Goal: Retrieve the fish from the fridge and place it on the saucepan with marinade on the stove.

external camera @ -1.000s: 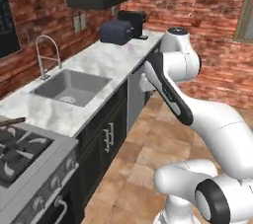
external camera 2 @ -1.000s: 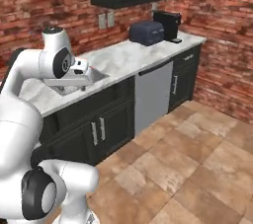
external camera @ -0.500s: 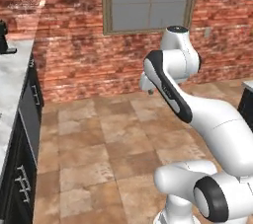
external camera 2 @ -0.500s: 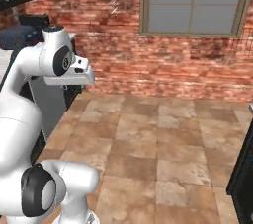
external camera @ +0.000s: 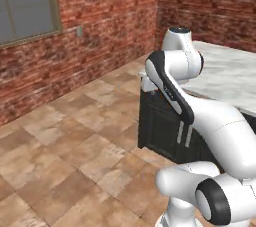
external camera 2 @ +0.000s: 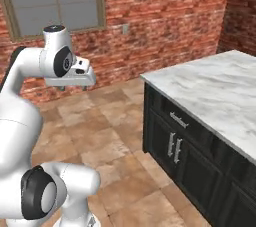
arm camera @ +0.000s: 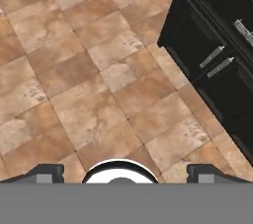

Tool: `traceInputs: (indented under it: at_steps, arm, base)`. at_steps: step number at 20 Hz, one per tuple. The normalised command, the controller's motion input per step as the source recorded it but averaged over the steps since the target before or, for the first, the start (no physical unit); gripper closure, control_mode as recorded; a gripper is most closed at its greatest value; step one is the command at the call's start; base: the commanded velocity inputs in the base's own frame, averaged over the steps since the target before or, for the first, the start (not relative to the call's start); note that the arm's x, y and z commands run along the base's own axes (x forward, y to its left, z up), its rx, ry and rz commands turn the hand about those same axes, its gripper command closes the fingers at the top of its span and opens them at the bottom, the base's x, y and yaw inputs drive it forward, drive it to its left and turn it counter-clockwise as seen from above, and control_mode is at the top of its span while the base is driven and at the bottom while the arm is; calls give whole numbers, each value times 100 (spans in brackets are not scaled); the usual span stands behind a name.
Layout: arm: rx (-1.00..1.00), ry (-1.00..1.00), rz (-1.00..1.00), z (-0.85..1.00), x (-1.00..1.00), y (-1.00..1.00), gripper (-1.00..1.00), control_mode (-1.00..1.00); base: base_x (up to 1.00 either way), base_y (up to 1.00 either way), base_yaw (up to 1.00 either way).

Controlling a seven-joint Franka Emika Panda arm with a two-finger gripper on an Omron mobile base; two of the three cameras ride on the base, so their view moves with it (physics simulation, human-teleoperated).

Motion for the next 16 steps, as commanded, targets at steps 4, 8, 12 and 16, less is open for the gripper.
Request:
traceInputs:
  at_steps: [4,8,12,16]
  arm:
    - [0,0,0,0,0,0,-100,100]
    - [0,0,0,0,0,0,-100,100]
    - [0,0,0,0,0,0,-100,100]
    - [0,0,0,0,0,0,-100,100]
  base:
    - [0,0,-99]
    - [0,0,-100]
    - [0,0,-100]
    - [0,0,-100]
